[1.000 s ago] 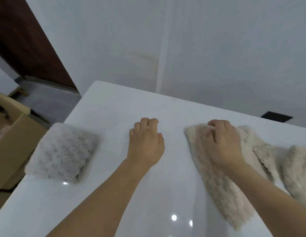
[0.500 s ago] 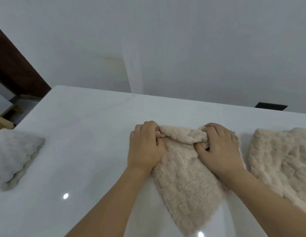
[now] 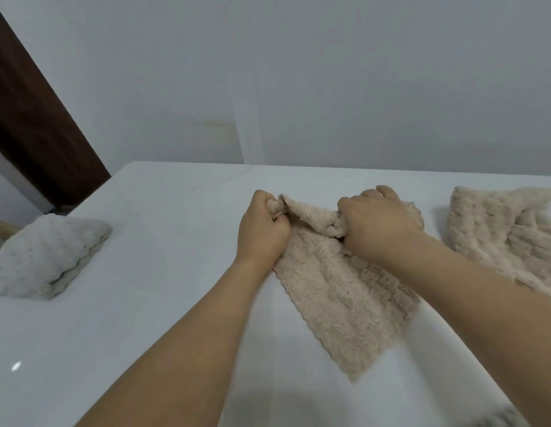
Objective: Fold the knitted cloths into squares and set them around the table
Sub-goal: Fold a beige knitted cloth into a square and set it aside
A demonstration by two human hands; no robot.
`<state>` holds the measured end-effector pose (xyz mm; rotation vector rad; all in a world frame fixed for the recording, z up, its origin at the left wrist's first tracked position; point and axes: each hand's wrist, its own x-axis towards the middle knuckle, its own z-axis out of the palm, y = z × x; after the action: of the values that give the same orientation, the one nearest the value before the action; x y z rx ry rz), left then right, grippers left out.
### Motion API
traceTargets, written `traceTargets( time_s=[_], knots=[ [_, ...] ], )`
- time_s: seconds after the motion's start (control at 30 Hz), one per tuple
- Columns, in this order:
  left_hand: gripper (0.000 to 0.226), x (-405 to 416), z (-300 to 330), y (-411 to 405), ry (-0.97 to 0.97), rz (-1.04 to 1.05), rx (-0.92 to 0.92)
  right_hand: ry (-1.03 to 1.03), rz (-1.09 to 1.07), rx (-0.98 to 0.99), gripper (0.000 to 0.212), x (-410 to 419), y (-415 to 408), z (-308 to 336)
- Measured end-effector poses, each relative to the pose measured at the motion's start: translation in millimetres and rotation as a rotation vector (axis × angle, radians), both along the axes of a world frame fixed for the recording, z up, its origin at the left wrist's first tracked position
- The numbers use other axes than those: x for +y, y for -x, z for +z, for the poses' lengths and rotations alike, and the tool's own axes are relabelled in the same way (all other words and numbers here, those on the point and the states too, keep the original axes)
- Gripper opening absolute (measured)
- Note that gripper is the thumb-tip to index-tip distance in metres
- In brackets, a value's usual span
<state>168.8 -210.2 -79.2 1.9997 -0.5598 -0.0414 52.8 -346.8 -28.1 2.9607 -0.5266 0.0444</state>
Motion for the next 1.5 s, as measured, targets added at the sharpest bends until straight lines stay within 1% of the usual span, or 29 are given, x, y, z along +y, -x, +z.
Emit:
traceTargets(
  time_s=[0.07, 0.1, 0.2, 0.23, 0.33, 0.37, 0.43, 0.5, 0.6, 0.63, 0.67, 0.73, 0.77, 0.83, 0.9, 0.93, 0.97, 1.0, 1.07, 1.13, 1.17, 1.2, 1.27, 1.3, 1.33, 1.37, 1.4, 1.43, 1.5],
  knots=[
    [0.013, 16, 2, 6, 0.118, 0.015, 0.077, 0.009, 0.045, -0.013, 0.015, 19, 4, 4],
    [0.015, 25, 3, 10, 0.180, 0.008, 0.128, -0.064, 0.048, -0.038, 0.016, 28, 7, 4],
    [0.021, 53, 4, 22, 0.364, -0.014, 0.272, -0.469, 0.014, -0.103, 0.015, 47, 16, -1],
    [0.022, 63, 3, 29, 0.409, -0.013, 0.292, -0.568, 0.018, -0.110, 0.017, 56, 22, -1],
    [0.021, 87, 4, 50, 0.466, 0.013, 0.314, -0.735, 0.056, -0.154, 0.009, 81, 45, 6],
    [0.021, 99, 4, 62, 0.464, 0.024, 0.313, -0.762, 0.065, -0.180, 0.013, 91, 56, 7],
    [0.020, 128, 5, 86, 0.423, 0.056, 0.266, -0.782, 0.059, -0.264, 0.017, 108, 79, 14],
    [0.016, 162, 15, 111, 0.330, 0.097, 0.148, -0.755, 0.091, -0.358, 0.021, 126, 103, 26],
    [0.015, 204, 58, 143, 0.240, 0.147, 0.010, -0.727, 0.140, -0.462, 0.022, 157, 135, 55],
    [0.015, 214, 78, 151, 0.212, 0.158, -0.026, -0.751, 0.136, -0.467, 0.026, 165, 143, 67],
    [0.014, 223, 100, 160, 0.169, 0.169, -0.068, -0.812, 0.128, -0.457, 0.033, 175, 152, 80],
    [0.010, 238, 142, 177, 0.113, 0.159, -0.140, -1.038, 0.126, -0.393, 0.053, 191, 168, 106],
    [0.009, 246, 160, 184, 0.104, 0.146, -0.159, -1.159, 0.137, -0.369, 0.055, 198, 176, 118],
    [0.008, 264, 187, 198, 0.082, 0.103, -0.153, -1.370, 0.171, -0.361, 0.046, 208, 193, 137],
    [0.006, 281, 202, 209, -0.034, 0.048, -0.142, -1.543, 0.150, -0.374, 0.044, 213, 205, 150],
    [0.010, 289, 206, 214, -0.104, 0.028, -0.138, -1.585, 0.139, -0.373, 0.038, 216, 208, 153],
    [0.014, 297, 207, 216, -0.139, 0.022, -0.111, -1.579, 0.123, -0.371, 0.029, 217, 210, 154],
    [0.017, 303, 207, 216, -0.138, 0.026, -0.046, -1.527, 0.106, -0.363, 0.021, 218, 210, 153],
    [0.020, 311, 200, 212, -0.121, 0.027, 0.088, -1.376, 0.087, -0.334, 0.015, 214, 205, 147],
    [0.022, 314, 189, 203, -0.174, 0.020, 0.073, -1.223, 0.080, -0.356, 0.013, 210, 199, 138],
    [0.022, 312, 184, 196, -0.203, 0.017, 0.019, -1.147, 0.081, -0.415, 0.014, 208, 195, 134],
    [0.021, 310, 176, 187, -0.184, 0.032, -0.053, -1.089, 0.086, -0.491, 0.015, 206, 191, 130],
    [0.018, 305, 165, 173, -0.011, 0.107, -0.123, -1.007, 0.106, -0.641, 0.015, 203, 181, 123],
    [0.020, 302, 162, 165, 0.073, 0.144, -0.185, -0.912, 0.120, -0.712, 0.014, 201, 176, 122],
    [0.023, 300, 162, 161, 0.107, 0.179, -0.283, -0.778, 0.131, -0.773, 0.012, 199, 171, 123],
    [0.021, 298, 164, 159, 0.110, 0.206, -0.379, -0.664, 0.144, -0.829, 0.009, 198, 167, 126],
    [0.016, 296, 168, 159, 0.119, 0.222, -0.464, -0.596, 0.164, -0.883, 0.009, 197, 164, 130],
    [0.012, 296, 172, 160, 0.132, 0.230, -0.540, -0.575, 0.186, -0.935, 0.013, 198, 162, 135],
    [0.010, 299, 179, 163, 0.159, 0.227, -0.679, -0.593, 0.216, -1.036, 0.019, 201, 161, 143]
  ],
)
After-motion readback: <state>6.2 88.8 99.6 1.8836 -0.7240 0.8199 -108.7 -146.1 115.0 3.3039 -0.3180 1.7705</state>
